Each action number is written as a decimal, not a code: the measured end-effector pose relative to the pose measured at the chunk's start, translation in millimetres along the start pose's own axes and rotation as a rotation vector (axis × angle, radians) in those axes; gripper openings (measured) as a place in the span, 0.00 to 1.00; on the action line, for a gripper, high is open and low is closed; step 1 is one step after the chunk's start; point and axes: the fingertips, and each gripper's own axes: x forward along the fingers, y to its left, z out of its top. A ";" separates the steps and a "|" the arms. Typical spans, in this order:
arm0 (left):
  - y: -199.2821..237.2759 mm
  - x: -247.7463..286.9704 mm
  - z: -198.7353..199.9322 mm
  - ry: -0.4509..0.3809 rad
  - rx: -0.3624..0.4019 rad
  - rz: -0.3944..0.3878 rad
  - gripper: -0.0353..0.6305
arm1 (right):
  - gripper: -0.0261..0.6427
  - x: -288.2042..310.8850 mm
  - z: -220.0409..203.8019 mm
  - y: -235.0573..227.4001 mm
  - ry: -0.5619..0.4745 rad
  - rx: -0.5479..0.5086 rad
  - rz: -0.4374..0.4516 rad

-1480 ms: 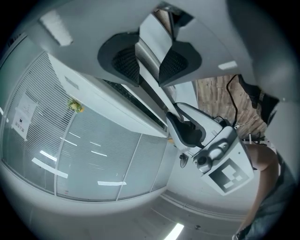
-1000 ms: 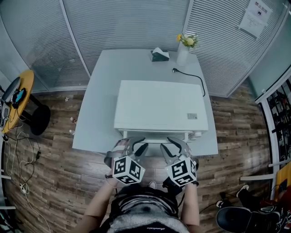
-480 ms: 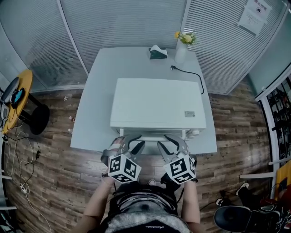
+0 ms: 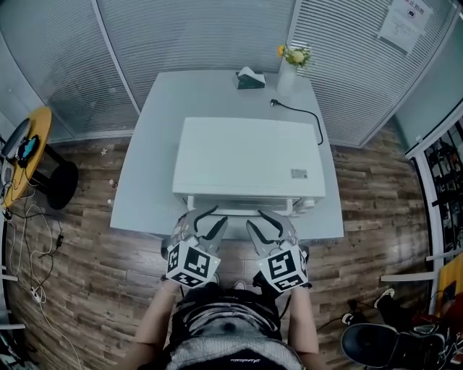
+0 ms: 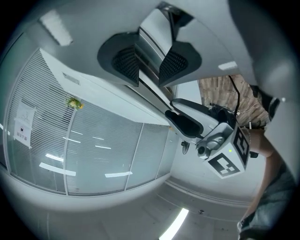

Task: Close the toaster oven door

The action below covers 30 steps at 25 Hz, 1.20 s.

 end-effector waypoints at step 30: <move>-22.2 -58.1 74.4 -0.325 -0.278 0.043 0.06 | 0.04 -49.5 62.4 31.7 -0.288 0.239 0.038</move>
